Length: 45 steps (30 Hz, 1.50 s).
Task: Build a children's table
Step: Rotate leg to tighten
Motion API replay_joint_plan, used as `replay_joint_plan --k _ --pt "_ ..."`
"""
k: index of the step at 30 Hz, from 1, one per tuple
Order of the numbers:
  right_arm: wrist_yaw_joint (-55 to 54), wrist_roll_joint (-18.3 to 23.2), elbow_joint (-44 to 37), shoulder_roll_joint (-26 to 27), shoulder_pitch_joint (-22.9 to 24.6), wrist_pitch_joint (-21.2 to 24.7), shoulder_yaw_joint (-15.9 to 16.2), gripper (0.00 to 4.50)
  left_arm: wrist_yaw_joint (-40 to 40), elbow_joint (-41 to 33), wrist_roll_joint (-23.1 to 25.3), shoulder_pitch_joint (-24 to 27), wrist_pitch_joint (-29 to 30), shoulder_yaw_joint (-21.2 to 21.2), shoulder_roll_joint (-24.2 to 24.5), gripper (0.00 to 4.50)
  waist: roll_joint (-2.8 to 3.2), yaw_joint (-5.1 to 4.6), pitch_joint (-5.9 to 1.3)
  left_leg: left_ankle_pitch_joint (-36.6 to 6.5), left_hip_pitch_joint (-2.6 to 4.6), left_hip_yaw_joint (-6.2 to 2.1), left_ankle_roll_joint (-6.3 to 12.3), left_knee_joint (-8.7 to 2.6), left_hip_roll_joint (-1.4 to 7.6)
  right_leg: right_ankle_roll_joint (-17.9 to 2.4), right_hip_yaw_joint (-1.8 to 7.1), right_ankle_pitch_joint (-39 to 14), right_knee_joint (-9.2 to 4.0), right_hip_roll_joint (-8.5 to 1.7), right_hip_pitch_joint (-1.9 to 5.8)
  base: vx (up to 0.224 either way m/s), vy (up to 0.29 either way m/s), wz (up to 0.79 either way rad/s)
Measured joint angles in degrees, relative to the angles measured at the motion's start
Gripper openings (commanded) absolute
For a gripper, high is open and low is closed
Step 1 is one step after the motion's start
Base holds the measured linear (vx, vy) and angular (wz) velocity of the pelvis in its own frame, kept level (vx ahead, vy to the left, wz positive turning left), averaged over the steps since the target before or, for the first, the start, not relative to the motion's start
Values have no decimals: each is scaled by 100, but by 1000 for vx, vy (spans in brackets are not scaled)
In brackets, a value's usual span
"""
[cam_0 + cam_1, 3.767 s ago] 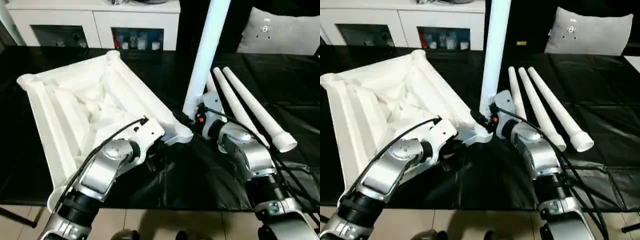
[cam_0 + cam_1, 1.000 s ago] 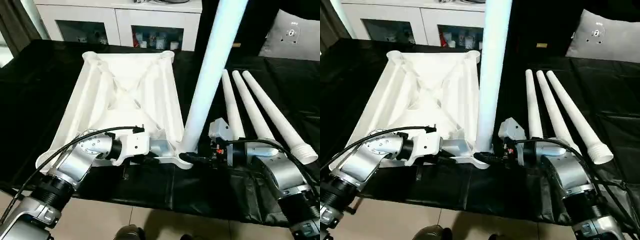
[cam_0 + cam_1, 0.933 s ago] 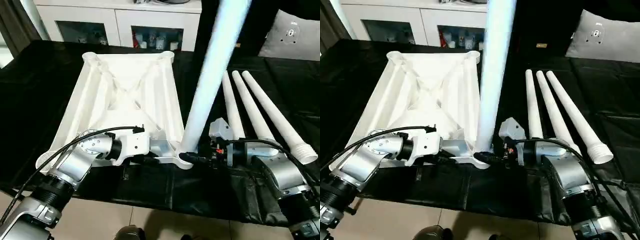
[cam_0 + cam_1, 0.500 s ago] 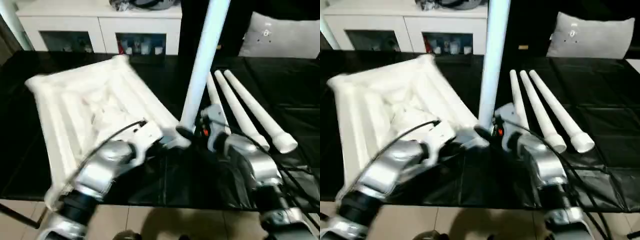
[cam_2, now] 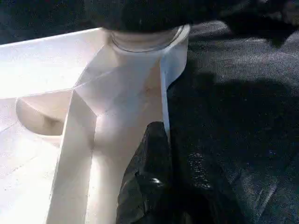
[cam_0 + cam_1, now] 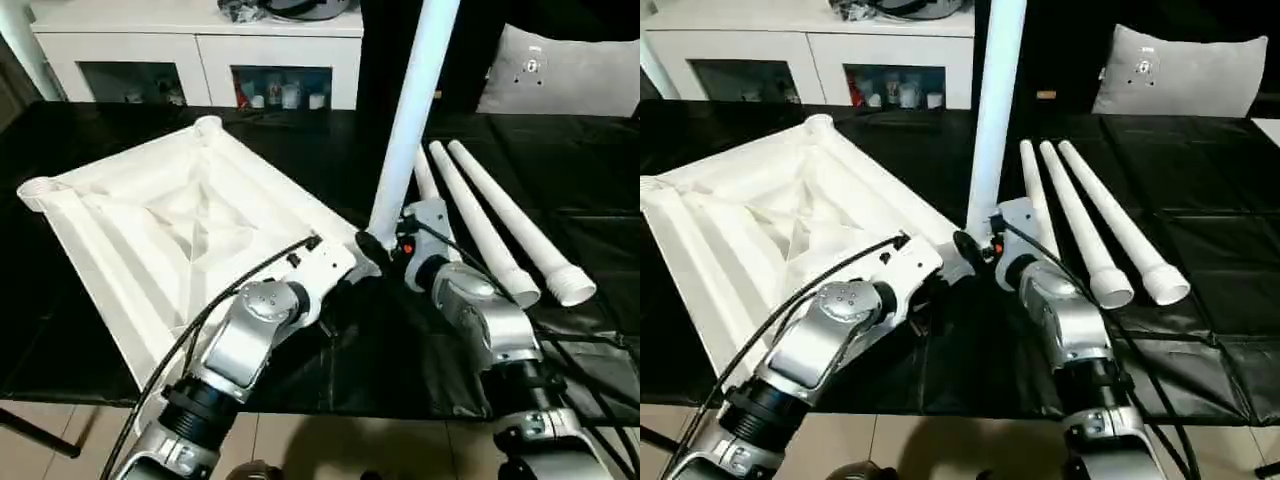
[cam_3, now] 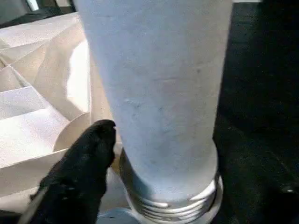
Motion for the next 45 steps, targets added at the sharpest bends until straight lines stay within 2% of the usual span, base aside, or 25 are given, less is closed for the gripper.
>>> replay_joint_plan --k 7,9,13,15,19,25,30,33,39,45 --pt "626 162 -316 -445 380 77 18 444 -173 -23 -99 -54 -125 -70 209 0 26 95 15 0 -25 -1 0 -14 0 5 0 3 2 1 -27 0 0 0" --pt "860 200 -370 -619 404 85 58 444 -275 -19 -99 -60 -244 -78 330 0 27 123 16 0 -30 -1 0 -19 1 8 0 5 2 3 -36 0 0 0" --pt "1459 229 -489 -1031 404 57 128 444 -670 57 -171 -98 -798 -133 671 0 30 165 14 5 -101 -1 9 -19 2 10 0 13 11 3 -102 0 0 0" --pt "1720 231 -601 -1264 397 5 140 444 -884 76 -236 -100 -1015 -155 832 0 33 201 12 13 -115 -1 36 -19 2 -2 0 22 12 4 -114 0 0 0" --pt "2305 215 -641 -1818 347 -258 234 444 -1418 200 -411 -159 -1447 -180 1198 0 46 268 4 1 -123 -1 53 -18 2 -11 -1 23 11 4 -118 0 0 0" --pt "2985 174 -623 -2196 348 -888 289 444 -2264 483 -681 -208 -2137 -142 1686 0 48 287 5 1 -130 0 54 -10 3 -13 -2 25 13 2 -122 0 0 0" --pt "3586 161 -699 -2420 419 -1309 539 444 -2702 669 -736 -264 -2679 -216 1972 0 48 302 5 2 -130 0 54 -1 3 -11 -2 26 15 0 -119 0 0 0" --pt "3906 210 -720 -2470 434 -1384 642 444 -2944 731 -786 -266 -2886 -244 2079 0 48 320 5 2 -130 0 54 0 3 -15 -2 29 16 0 -119 0 0 0" --pt "4131 224 -710 -2417 434 -1432 819 444 -3323 696 -851 -266 -3072 -360 2151 0 48 434 5 2 -131 0 54 1 3 -15 -2 29 18 0 -119 0 0 0" --pt "4364 323 -538 -2274 431 -1376 918 387 -3461 680 -882 -266 -3190 -427 2172 0 48 476 2 1 -134 0 56 14 3 -17 -2 30 23 -3 -118 0 0 0"
